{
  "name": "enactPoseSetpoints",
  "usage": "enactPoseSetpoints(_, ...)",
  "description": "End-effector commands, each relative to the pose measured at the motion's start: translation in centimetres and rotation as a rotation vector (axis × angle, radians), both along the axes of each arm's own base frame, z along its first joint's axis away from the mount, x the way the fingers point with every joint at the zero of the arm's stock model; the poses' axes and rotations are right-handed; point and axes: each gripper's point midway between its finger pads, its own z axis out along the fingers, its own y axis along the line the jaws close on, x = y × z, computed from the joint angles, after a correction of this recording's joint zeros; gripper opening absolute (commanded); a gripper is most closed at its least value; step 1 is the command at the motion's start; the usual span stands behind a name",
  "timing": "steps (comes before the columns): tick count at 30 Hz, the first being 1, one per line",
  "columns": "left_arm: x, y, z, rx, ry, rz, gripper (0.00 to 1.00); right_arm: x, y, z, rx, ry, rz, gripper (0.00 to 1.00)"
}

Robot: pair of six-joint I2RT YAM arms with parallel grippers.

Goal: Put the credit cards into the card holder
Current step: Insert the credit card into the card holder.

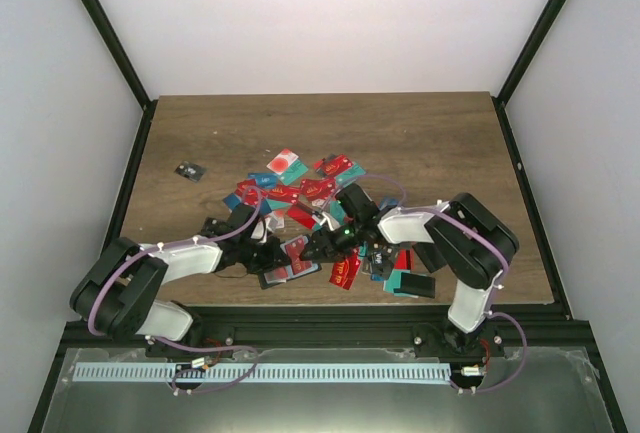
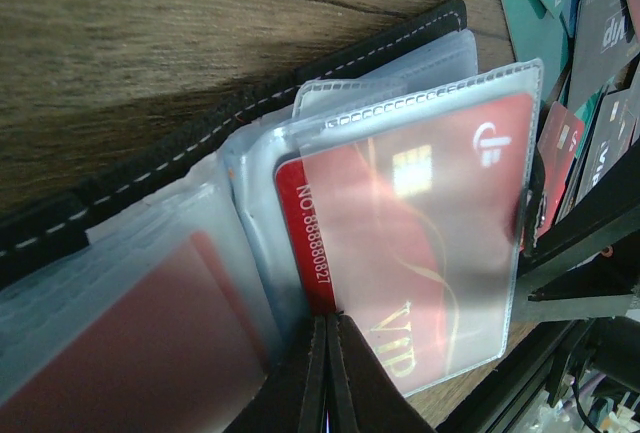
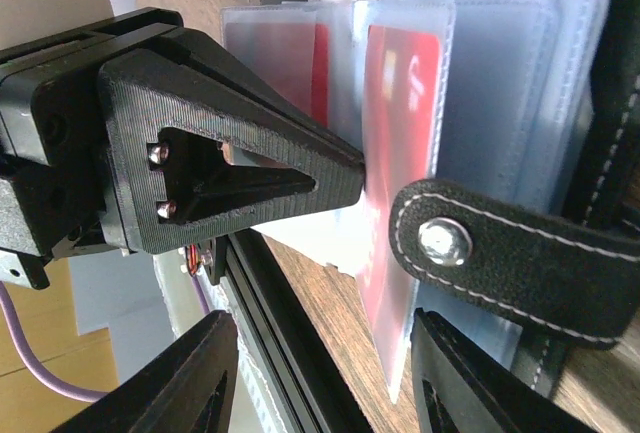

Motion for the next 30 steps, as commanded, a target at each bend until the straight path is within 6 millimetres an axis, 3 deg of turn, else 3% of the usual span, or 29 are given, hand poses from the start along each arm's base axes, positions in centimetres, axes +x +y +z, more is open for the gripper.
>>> enactPoseSetpoints(1, -0.9, 0.8, -1.3, 0.049, 0.022, -0.003, 0.04, 0.0, 1.4, 0.9, 0.039, -0.031, 0.044, 0.5)
enactPoseSetpoints(7, -0.6, 1.1, -0.6, 0.073, 0.01, 0.001, 0.04, -0.4, 2.3, 1.4, 0.061, -0.035, 0.078, 0.5)
enactPoseSetpoints(18, 0.3, 2.5, 3.2, 0.144, -0.055, 0.054, 0.07, -0.7, 3.5, 1.5, 0.053, -0.035, 0.103, 0.5)
enactPoseSetpoints(23, 0.3, 3.8, 5.5, 0.181, -0.088, 0.111, 0.11, -1.1, 5.3, 2.3, 0.039, -0.052, 0.134, 0.5)
enactPoseSetpoints(26, 0.0, 5.3, 7.7, 0.209, -0.118, 0.175, 0.15, -2.2, 7.4, 4.3, 0.067, -0.07, 0.204, 0.5)
enactPoseSetpoints(30, -1.0, 7.1, 10.0, 0.206, -0.149, 0.246, 0.2, -3.5, 9.3, 9.4, 0.194, -0.143, 0.296, 0.54)
